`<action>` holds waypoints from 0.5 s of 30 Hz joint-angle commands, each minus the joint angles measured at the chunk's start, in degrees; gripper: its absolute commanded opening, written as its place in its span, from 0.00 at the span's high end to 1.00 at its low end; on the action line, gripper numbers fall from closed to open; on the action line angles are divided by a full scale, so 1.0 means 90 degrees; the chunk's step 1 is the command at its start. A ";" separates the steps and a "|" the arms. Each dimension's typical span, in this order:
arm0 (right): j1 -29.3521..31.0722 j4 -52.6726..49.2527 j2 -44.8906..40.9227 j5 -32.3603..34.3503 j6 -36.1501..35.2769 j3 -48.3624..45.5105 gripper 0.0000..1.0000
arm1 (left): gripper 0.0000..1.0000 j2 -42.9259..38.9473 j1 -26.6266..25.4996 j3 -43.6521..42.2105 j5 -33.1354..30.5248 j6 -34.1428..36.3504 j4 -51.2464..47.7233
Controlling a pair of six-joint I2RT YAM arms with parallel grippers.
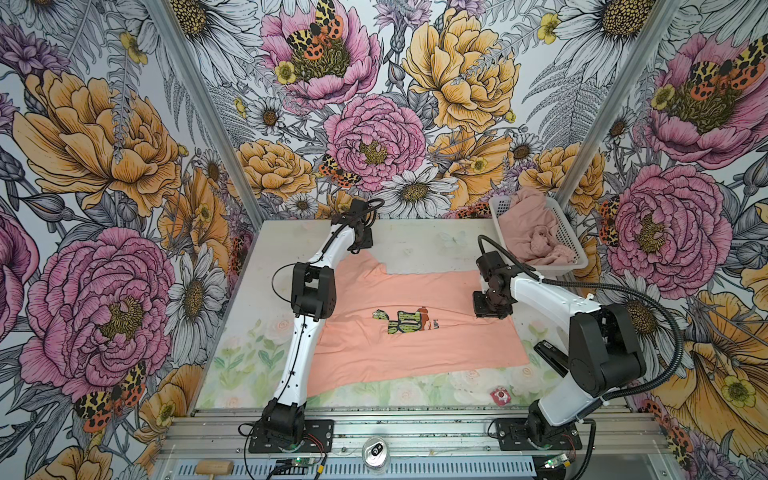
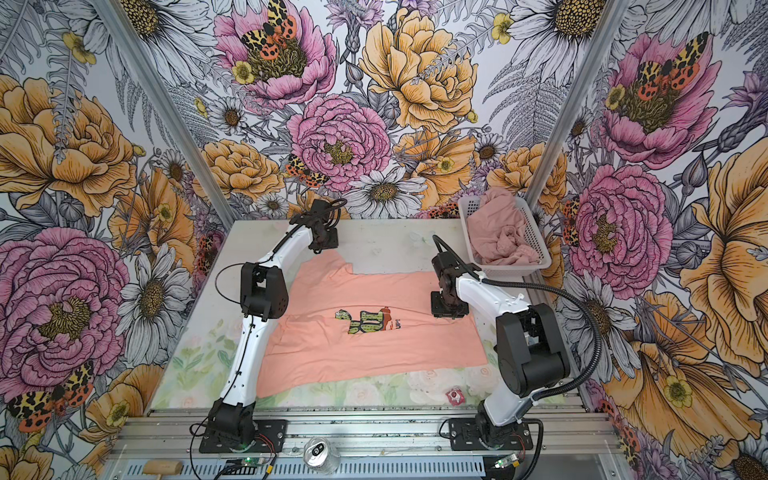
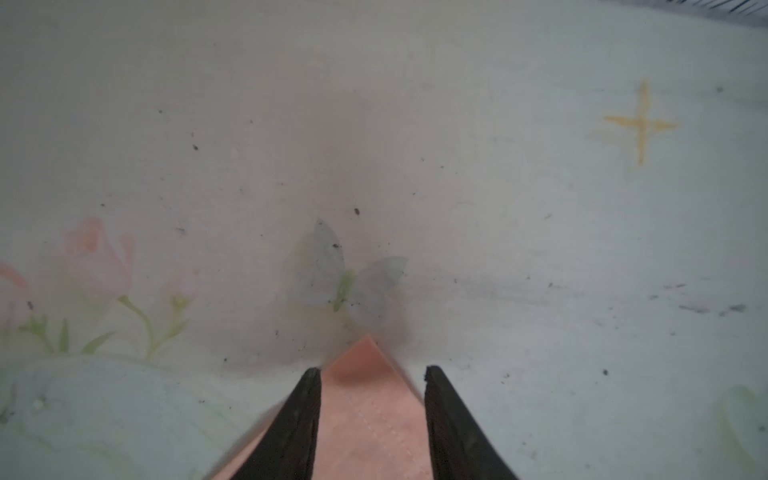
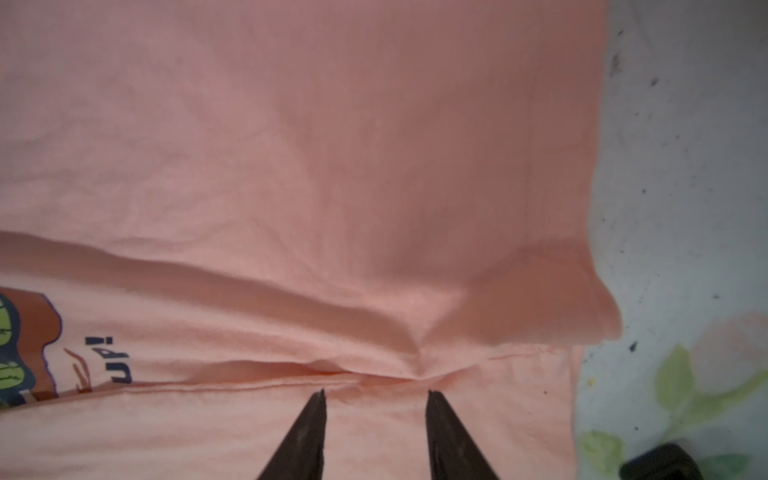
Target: Fold and stack the mixed laundry pile
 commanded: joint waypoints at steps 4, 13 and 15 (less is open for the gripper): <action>-0.0047 0.0069 -0.0214 -0.0014 0.0096 0.0006 0.59 | 0.87 0.0158 -0.0001 0.0053 -0.0281 0.0031 -0.0424; -0.0099 0.0272 -0.0054 0.0174 0.0046 0.0311 0.59 | 1.00 -0.0512 0.0033 -0.0235 -0.0078 -0.0096 -0.0399; -0.0166 0.0474 0.0125 0.0238 0.0033 0.0549 0.59 | 1.00 -0.0885 -0.0003 -0.0468 -0.0088 -0.0123 -0.0358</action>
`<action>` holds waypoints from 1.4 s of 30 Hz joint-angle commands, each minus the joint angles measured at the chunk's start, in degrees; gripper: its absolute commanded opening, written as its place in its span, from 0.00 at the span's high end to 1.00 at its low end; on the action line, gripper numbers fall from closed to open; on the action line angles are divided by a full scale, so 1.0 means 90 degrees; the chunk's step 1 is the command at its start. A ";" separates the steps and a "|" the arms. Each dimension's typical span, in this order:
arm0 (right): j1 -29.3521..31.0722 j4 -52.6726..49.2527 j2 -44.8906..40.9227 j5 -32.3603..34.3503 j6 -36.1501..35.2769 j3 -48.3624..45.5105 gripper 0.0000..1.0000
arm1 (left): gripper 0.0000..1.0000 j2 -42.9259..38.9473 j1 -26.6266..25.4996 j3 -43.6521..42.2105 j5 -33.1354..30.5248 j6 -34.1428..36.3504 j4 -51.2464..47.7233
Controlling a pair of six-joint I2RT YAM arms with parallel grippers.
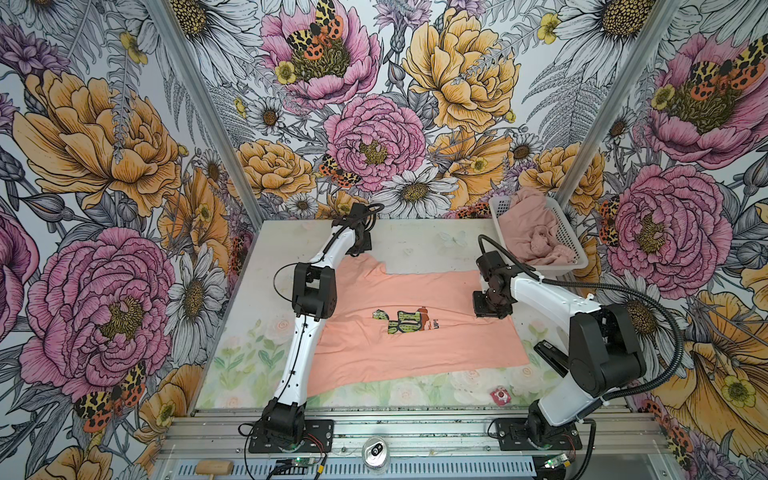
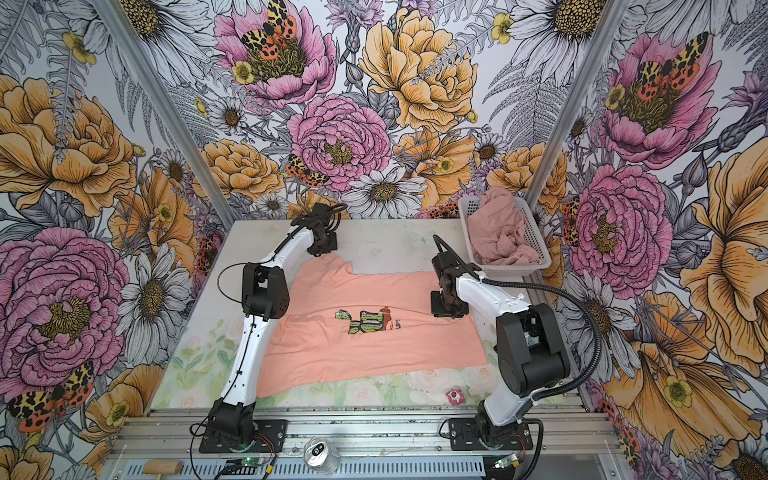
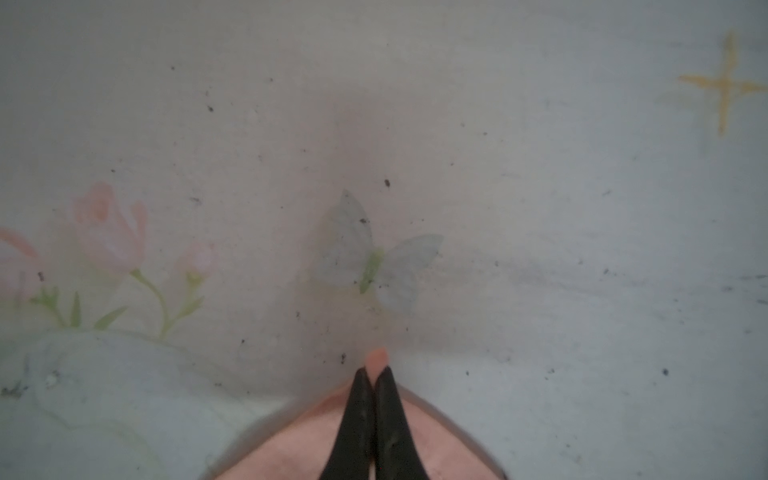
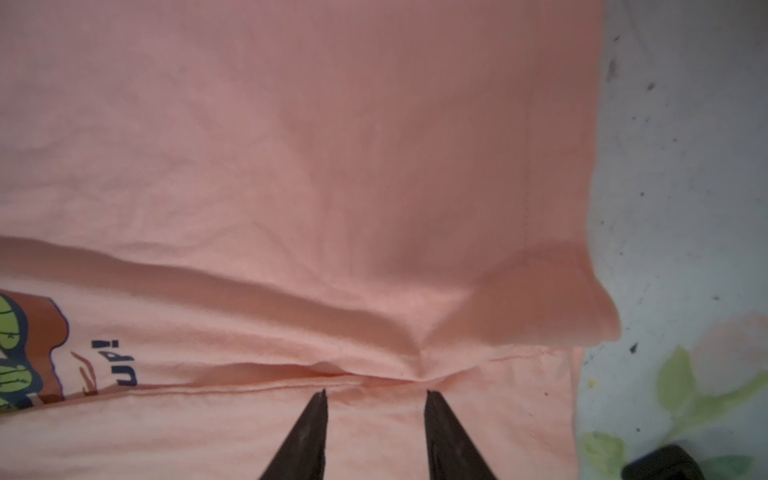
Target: Fold and stack the mixed laundry pile
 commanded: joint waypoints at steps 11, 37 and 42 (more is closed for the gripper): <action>-0.0472 0.1107 0.2152 0.0048 -0.0022 0.2261 0.62 | 1.00 -0.3210 -0.0020 -0.3092 -0.0073 -0.0373 0.0510; 0.0229 0.1040 0.2117 -0.0810 0.0271 0.1246 0.74 | 1.00 -0.6254 0.0888 -0.6956 0.0173 -0.0621 0.1231; -0.0003 0.0920 0.1846 -0.0327 0.0184 0.1740 0.70 | 1.00 -0.6243 0.0958 -0.6908 0.0249 -0.0634 0.1232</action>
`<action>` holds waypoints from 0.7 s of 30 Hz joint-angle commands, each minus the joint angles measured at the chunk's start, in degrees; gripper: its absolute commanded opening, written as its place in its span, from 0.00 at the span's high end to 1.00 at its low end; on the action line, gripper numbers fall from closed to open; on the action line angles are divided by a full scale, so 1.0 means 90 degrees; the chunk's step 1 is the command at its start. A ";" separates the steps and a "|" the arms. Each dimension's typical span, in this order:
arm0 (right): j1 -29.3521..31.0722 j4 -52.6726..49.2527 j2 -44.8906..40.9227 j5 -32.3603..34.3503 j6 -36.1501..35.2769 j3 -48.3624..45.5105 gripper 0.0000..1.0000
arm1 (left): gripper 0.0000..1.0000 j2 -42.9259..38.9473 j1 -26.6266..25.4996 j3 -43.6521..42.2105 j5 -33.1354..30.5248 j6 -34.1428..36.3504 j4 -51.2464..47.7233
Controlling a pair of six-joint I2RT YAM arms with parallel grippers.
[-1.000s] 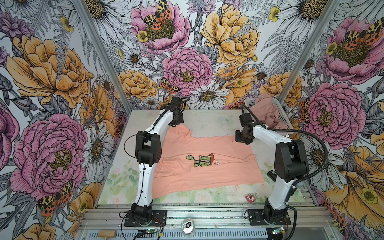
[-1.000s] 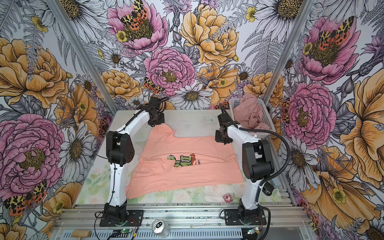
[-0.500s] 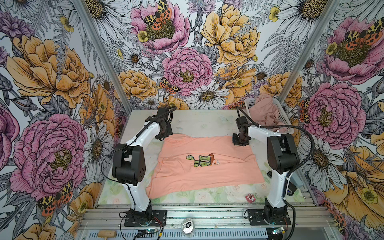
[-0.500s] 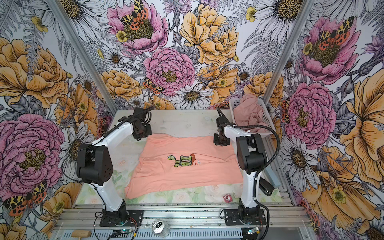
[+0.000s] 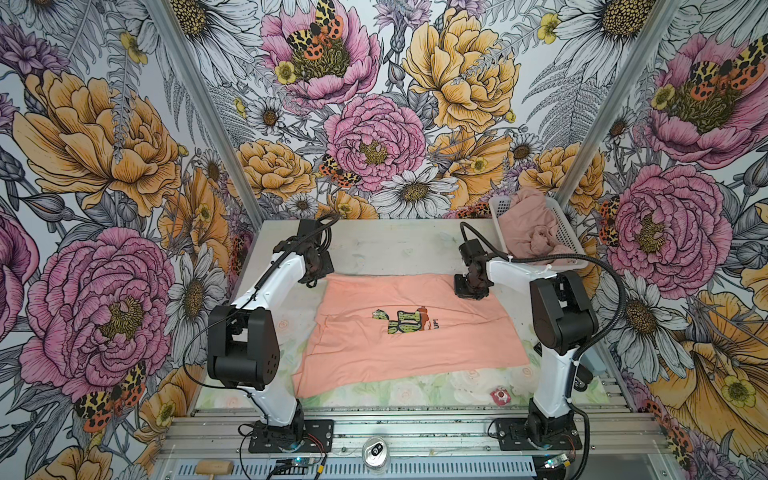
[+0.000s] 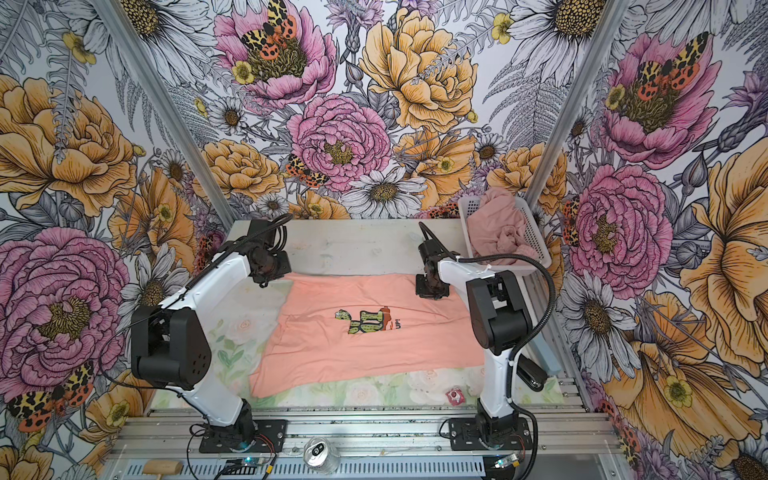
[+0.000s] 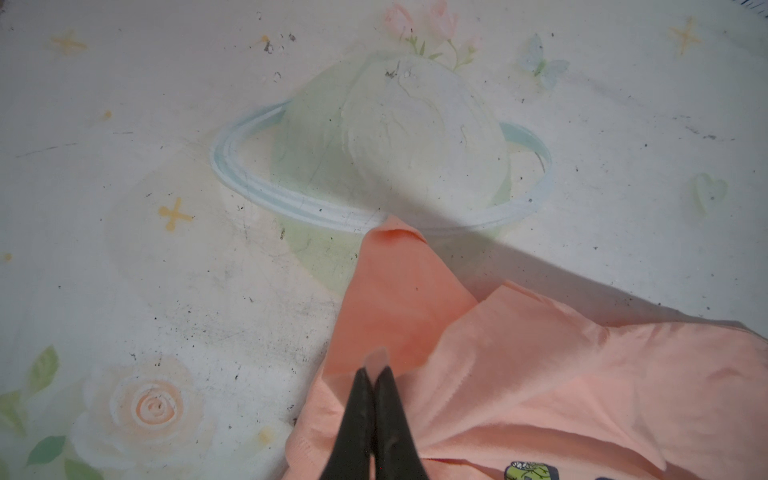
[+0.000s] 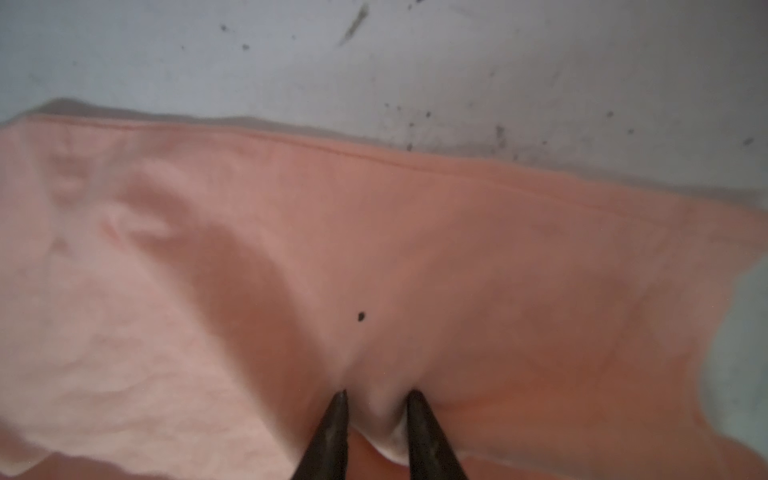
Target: Fold and stack the mixed laundry pile
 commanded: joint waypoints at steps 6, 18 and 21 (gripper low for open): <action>-0.0778 -0.0300 0.0081 0.0568 -0.0132 0.1361 0.65 | 1.00 -0.0036 -0.0030 0.0050 0.0195 -0.0092 0.0189; -0.1106 -0.0291 0.0913 0.0730 -0.0026 0.1737 0.65 | 1.00 0.0020 -0.0095 0.0020 0.0197 -0.0114 0.0184; -0.1105 -0.0259 0.0969 0.0885 0.0012 0.1659 0.65 | 1.00 0.0055 -0.0102 0.0040 0.0220 -0.0114 0.0193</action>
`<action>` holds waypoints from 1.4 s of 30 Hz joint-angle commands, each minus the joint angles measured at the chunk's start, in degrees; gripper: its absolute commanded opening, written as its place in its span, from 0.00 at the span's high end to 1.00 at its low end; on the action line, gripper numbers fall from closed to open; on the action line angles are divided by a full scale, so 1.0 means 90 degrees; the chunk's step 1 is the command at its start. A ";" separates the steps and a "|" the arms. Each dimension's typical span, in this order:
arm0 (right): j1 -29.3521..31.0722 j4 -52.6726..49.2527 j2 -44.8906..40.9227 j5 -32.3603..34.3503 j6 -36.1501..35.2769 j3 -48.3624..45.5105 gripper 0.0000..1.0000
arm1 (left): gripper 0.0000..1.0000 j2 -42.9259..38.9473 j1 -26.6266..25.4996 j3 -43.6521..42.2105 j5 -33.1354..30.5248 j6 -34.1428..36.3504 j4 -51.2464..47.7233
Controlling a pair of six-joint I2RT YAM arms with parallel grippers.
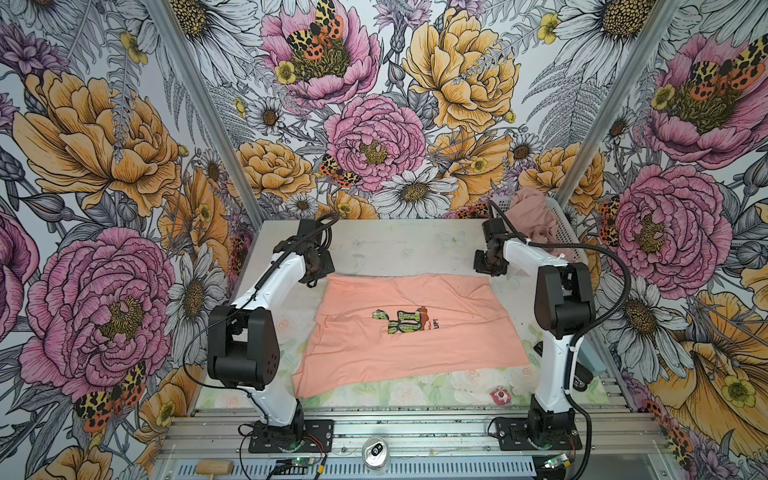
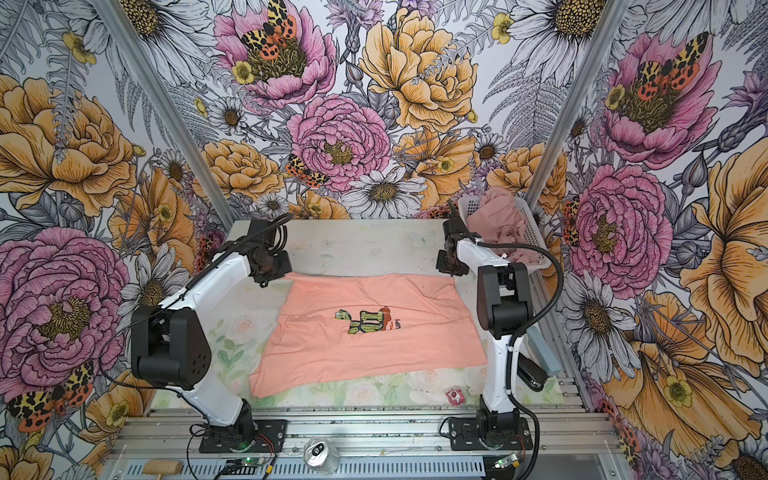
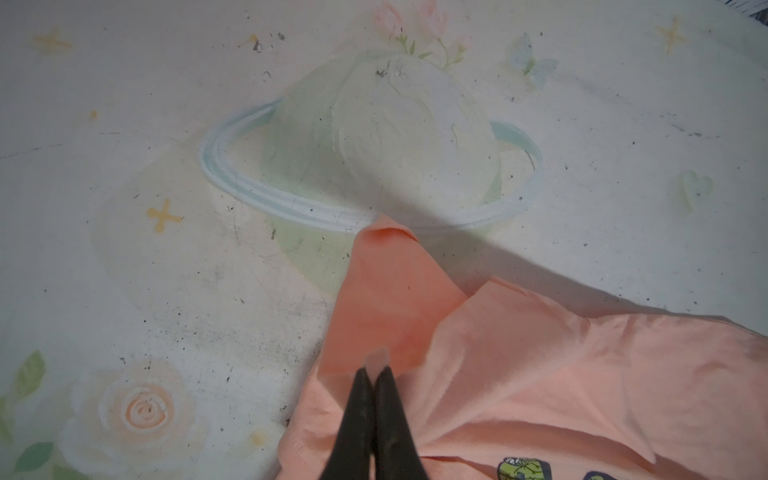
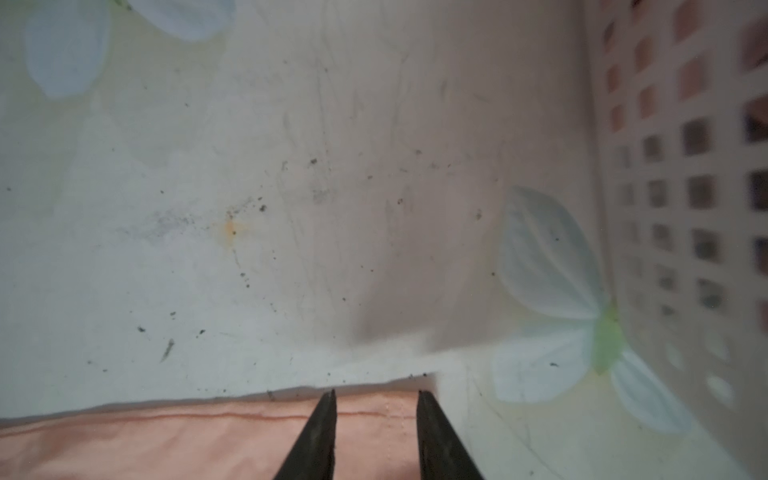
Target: Fold and stack the mixed laundry pile
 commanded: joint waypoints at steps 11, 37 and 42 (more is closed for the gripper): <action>0.0024 0.0040 0.0224 0.0531 0.0149 -0.0193 0.64 | 1.00 0.0058 -0.0069 -0.0018 0.0142 -0.0124 0.0172; 0.0005 0.0276 -0.0210 0.0553 0.0097 0.0287 1.00 | 1.00 0.0708 -0.0185 0.0699 0.0395 -0.0141 0.0260; -0.0020 0.0276 -0.0492 0.0595 -0.0002 0.0587 1.00 | 1.00 0.1340 -0.0212 0.1464 0.0528 -0.0172 0.0251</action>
